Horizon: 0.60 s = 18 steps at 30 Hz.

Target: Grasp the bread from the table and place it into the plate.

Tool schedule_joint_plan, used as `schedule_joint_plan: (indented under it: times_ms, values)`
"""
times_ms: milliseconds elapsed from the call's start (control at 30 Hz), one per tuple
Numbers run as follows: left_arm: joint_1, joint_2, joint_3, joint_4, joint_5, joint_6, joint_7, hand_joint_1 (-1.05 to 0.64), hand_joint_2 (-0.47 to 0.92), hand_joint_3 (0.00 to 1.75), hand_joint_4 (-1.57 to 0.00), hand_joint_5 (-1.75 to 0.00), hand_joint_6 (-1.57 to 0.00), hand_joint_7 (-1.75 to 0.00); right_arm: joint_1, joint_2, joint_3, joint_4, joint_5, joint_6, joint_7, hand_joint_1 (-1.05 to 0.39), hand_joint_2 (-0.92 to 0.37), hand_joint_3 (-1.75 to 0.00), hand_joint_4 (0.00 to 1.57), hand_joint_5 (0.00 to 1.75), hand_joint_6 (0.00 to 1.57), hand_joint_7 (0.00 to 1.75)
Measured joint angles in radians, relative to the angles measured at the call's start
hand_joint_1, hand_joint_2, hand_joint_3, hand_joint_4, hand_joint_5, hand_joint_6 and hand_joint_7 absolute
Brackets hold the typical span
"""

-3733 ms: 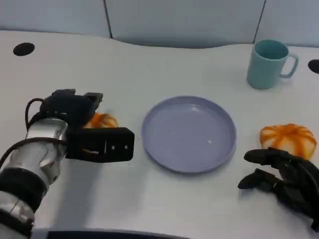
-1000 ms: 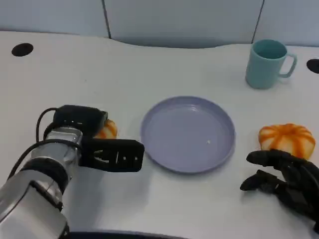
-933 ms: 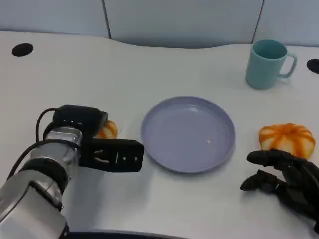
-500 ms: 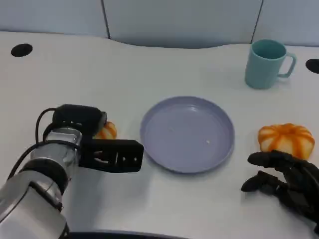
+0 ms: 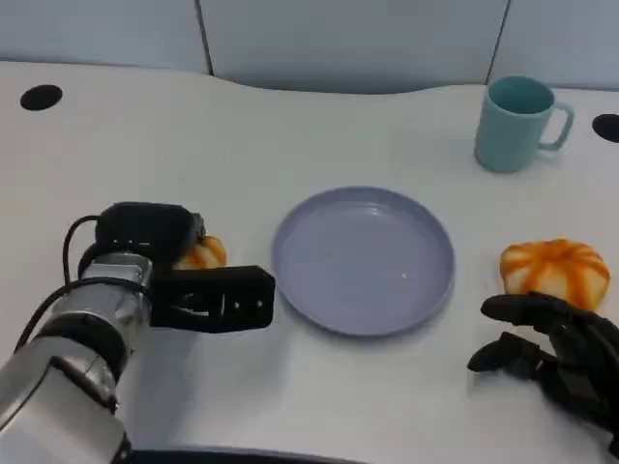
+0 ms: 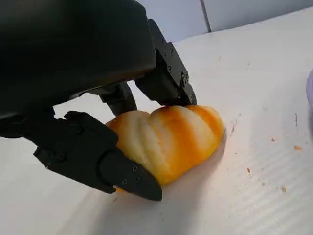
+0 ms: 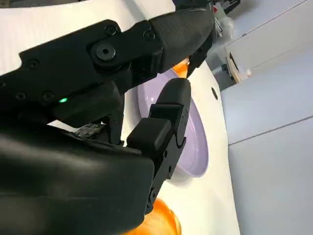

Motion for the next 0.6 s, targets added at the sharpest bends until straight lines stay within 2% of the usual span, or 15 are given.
schedule_joint_plan:
  times_ms: [133,500,533,600]
  values:
    - [0.001,0.005,0.018,0.0,-0.012,-0.017,0.016,-0.34,0.91,0.11,-0.75,-1.59,-1.1,-0.03,0.005,0.001,0.001,-0.013,0.001,0.011,-0.004,-0.38,-0.92,-0.05,0.66,1.08,0.86,0.45]
    - [0.002,0.024,0.053,-0.001,-0.023,-0.087,0.059,-0.34,0.88,0.03,-0.79,-1.63,-1.13,-0.03,0.006,0.003,0.001,-0.014,0.005,0.016,-0.001,-0.36,-0.92,-0.07,0.63,1.1,0.84,0.46]
    - [0.002,0.024,0.054,-0.001,-0.023,-0.088,0.059,-0.3,0.9,0.09,-0.78,-1.7,-1.03,-0.52,0.006,0.003,0.001,-0.014,0.005,0.016,0.0,-0.36,-0.92,-0.07,0.63,1.1,0.84,0.46]
    - [0.001,0.031,0.063,-0.004,-0.024,-0.117,0.059,-0.25,0.91,0.13,-0.8,-1.73,-0.83,-1.15,0.007,0.004,0.003,-0.019,0.004,0.016,-0.005,-0.37,-0.92,-0.07,0.63,1.1,0.84,0.46]
